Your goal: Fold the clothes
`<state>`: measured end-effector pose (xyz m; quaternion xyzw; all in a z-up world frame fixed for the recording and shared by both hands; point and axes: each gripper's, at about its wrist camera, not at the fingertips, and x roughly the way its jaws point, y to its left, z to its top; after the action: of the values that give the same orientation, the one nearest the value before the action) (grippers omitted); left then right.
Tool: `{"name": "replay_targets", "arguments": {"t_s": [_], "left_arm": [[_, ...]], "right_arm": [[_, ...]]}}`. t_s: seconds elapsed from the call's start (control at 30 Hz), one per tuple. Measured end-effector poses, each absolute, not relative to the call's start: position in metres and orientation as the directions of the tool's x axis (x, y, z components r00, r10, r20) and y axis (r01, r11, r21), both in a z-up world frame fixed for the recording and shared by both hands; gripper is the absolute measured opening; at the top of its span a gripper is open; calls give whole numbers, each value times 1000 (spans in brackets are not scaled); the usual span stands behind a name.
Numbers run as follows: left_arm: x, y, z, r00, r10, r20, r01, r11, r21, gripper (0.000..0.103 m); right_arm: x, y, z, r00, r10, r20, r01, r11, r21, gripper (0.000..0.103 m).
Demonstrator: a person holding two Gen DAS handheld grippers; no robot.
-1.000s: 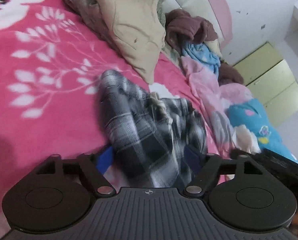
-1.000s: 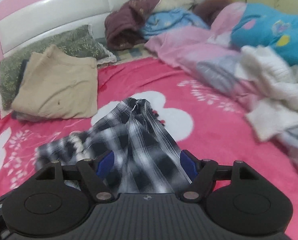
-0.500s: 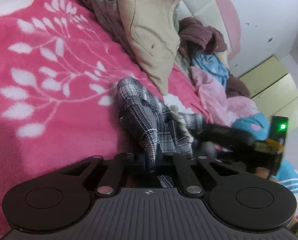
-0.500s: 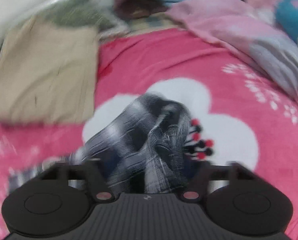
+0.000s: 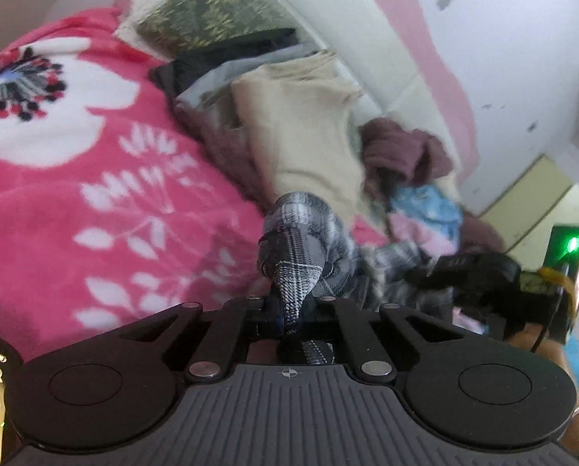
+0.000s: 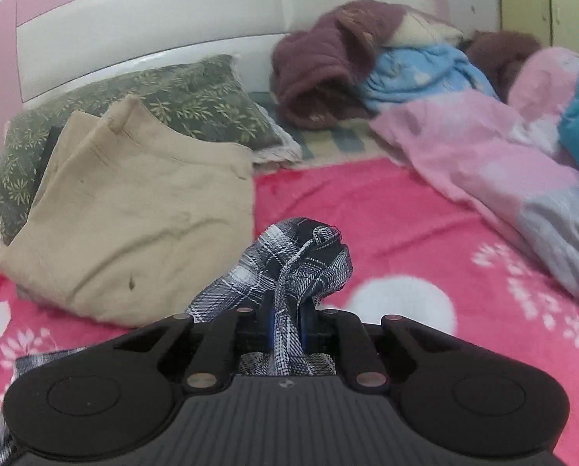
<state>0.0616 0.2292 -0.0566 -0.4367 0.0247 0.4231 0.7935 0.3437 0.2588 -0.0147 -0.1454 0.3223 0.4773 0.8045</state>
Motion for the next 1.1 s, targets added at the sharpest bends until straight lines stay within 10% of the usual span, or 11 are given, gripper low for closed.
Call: {"name": "replay_targets", "arguments": {"t_s": [0.2,0.33,0.53,0.9,1.1], "left_arm": [[63,227,-55,622,639,-453,-720,240,-651,14],[62,216,-46,617,656,-434,-730,272,-627,39],[54,194,-20,697,594,-400,-685,389,-616,40],[44,99,25,941,-74,-329,-165,751,-640,45],[55,75,0,882,-203,-425,-109,789,-604,45]], "right_arm": [[346,269,-39,355,609,-709,-836,547,51,37],[342,223,4,408,647,-644,-812,579,68,46],[312,75,96,517,680,-520,-738,662,133,59],[149,-235,187,758,559,-337,-508,829,234,59],[95,-253,137,721,527,-450,-496,846,196,59]]}}
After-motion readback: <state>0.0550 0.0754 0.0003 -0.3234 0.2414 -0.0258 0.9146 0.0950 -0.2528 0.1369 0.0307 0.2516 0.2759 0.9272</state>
